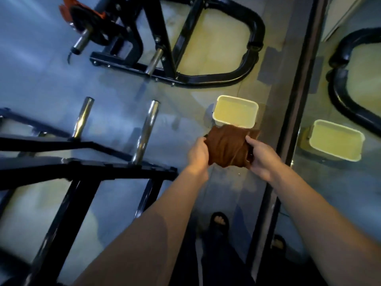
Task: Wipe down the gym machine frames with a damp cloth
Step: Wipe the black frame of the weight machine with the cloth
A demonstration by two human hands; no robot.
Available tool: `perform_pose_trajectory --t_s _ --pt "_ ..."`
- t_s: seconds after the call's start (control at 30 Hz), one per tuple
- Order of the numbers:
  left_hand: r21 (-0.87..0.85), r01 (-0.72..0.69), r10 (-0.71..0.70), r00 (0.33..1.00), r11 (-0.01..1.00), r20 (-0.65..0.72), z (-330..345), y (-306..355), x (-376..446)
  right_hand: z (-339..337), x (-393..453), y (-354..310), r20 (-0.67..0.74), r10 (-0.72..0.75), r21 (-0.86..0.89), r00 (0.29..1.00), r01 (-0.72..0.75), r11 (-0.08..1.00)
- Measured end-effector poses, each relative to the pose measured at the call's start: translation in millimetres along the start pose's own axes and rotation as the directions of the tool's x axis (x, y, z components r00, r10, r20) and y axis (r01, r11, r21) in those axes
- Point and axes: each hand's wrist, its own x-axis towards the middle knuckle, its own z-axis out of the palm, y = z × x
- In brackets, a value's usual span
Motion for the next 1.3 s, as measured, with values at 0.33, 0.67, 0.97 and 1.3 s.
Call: perform_pose_trajectory --t_s 0.33,0.67,0.97,1.3 --pt "0.021 -0.081 0.075 0.978 0.997 0.195 -144.1 -40.4 -90.9 37.9 -122.0 82.5 0.103 -0.006 -0.072 0.995 0.014 0.997" --pt "0.315 -0.535 0.525 0.842 0.784 0.123 -275.8 -67.6 -195.3 85.1 -223.7 199.6 0.132 -0.073 -0.571 0.989 0.136 0.810" --pt "0.601 -0.622 0.595 0.753 0.502 0.281 -437.2 -43.6 -323.1 218.5 -364.8 224.1 0.910 -0.090 -0.413 0.404 0.898 -0.153" --pt "0.299 -0.435 0.496 0.852 0.849 -0.167 -602.6 -88.7 -385.8 352.8 -466.8 267.1 0.903 0.296 -0.376 0.313 0.908 0.186"
